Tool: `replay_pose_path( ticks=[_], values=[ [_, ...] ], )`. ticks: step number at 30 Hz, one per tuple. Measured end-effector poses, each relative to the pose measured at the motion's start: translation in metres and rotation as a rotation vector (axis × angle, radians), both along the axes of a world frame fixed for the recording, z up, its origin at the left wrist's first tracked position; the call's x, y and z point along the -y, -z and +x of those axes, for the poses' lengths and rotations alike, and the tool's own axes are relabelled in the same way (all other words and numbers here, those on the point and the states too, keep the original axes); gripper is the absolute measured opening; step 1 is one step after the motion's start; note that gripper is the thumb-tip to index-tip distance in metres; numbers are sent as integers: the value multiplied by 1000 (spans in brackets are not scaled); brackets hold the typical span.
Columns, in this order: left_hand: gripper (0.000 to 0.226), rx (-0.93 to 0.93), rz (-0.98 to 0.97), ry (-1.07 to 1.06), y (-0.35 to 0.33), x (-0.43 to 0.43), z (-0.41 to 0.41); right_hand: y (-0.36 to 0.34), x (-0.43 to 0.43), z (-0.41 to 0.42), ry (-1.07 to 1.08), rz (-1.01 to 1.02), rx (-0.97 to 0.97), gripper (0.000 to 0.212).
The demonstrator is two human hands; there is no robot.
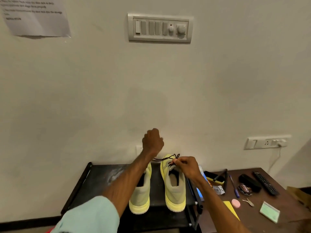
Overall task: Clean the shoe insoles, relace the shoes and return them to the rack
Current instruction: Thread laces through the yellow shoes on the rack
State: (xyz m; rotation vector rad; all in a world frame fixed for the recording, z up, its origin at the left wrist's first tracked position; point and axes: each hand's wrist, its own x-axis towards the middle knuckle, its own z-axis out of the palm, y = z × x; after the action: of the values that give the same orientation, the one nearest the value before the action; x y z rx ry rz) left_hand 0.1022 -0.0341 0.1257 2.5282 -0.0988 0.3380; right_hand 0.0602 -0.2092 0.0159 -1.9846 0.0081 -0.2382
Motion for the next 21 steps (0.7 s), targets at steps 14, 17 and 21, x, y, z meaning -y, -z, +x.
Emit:
replay_pose_path(
  ticks=[14,17,21],
  values=[
    [4,-89,-263,355,93,12,-17,-15,12,2,-136,287,-14,12],
    [8,-97,-420,308,94,9,-12,-18,22,7,-51,288,-6,9],
    [10,-177,-698,193,83,5,-1,-22,31,20,55,285,-9,8]
  ],
)
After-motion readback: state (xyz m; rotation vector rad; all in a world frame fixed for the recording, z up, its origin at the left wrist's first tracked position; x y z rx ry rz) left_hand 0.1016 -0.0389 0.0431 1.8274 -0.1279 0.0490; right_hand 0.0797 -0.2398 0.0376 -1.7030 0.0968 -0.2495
